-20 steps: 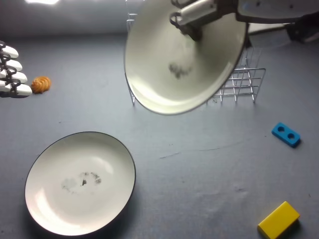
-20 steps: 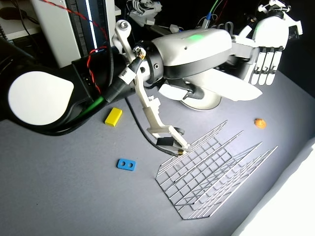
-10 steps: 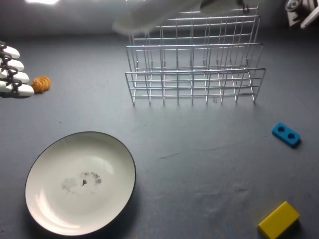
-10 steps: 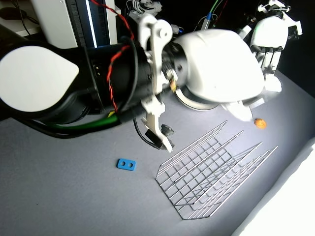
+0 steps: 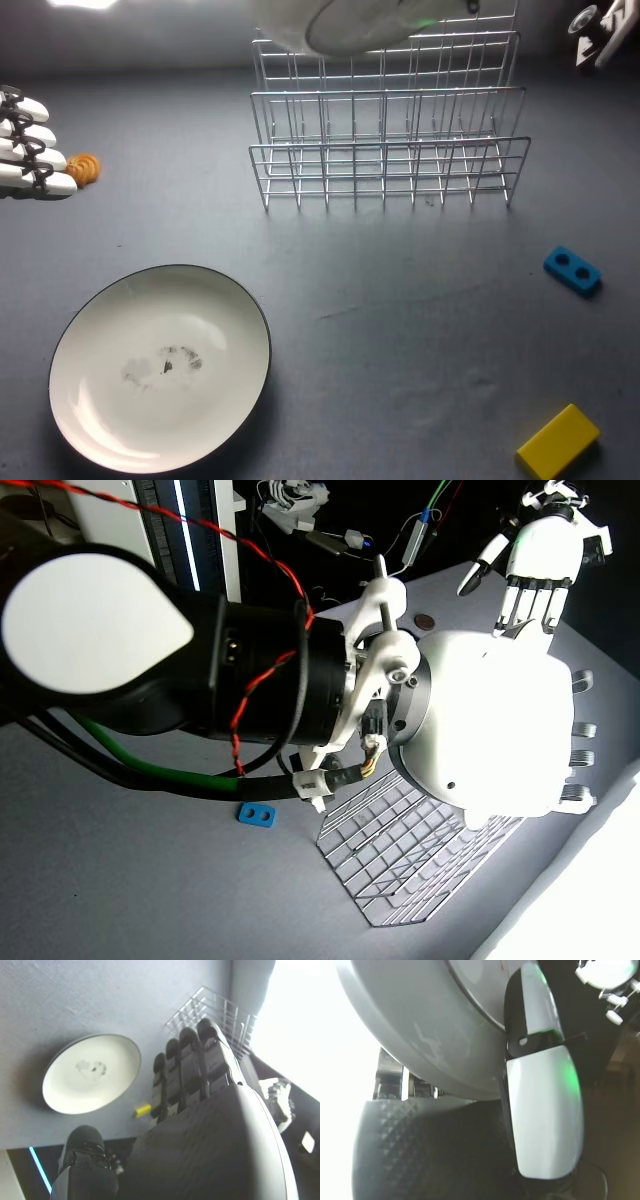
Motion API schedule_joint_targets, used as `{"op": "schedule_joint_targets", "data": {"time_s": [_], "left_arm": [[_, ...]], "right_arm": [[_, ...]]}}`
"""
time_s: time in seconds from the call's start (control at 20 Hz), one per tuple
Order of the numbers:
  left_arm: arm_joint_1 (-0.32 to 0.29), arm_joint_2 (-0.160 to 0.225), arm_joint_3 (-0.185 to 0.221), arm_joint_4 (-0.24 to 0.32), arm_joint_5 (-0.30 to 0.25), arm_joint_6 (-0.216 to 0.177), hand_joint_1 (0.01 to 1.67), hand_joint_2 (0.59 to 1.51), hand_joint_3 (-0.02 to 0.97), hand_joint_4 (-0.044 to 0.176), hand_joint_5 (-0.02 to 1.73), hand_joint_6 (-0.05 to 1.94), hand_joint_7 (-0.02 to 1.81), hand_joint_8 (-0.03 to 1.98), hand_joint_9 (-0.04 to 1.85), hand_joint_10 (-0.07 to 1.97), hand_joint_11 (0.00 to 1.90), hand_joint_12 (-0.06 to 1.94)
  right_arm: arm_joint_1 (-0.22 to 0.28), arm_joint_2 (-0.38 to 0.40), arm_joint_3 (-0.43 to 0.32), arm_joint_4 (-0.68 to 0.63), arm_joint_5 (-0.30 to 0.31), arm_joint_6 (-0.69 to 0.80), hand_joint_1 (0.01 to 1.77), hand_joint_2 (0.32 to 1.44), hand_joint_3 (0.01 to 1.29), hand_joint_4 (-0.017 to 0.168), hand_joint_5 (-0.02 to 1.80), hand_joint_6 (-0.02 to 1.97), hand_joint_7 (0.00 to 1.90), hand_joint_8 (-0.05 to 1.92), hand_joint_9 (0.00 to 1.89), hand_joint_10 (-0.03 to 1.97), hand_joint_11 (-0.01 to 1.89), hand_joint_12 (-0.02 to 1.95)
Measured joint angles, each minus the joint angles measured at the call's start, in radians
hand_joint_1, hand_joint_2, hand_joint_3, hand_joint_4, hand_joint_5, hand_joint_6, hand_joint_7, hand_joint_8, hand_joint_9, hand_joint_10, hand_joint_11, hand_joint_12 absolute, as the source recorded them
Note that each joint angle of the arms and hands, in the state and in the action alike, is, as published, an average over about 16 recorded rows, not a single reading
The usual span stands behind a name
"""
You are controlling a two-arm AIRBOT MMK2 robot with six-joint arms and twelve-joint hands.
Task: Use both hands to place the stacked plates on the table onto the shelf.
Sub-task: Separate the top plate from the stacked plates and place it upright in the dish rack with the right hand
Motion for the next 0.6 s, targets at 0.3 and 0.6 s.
{"op": "schedule_joint_targets", "data": {"time_s": [0.3, 0.6], "left_arm": [[0.004, -0.003, 0.002, 0.001, -0.001, 0.000, 0.02, 1.106, 0.010, 0.000, 0.21, 0.01, 0.22, 0.00, 0.18, 0.01, 0.06, 0.18], [0.008, -0.003, 0.005, 0.002, -0.004, 0.000, 0.02, 1.106, 0.010, 0.000, 0.20, 0.01, 0.21, 0.00, 0.17, 0.01, 0.05, 0.18]], "right_arm": [[-0.015, -0.031, 0.027, -0.095, -0.031, 0.109, 1.14, 1.05, 0.01, 0.010, 0.81, 1.21, 0.85, 1.17, 0.68, 1.09, 0.35, 1.77], [-0.032, -0.054, 0.050, -0.113, -0.041, 0.161, 1.14, 1.05, 0.01, 0.014, 0.81, 1.21, 0.85, 1.18, 0.67, 1.09, 0.35, 1.77]]}}
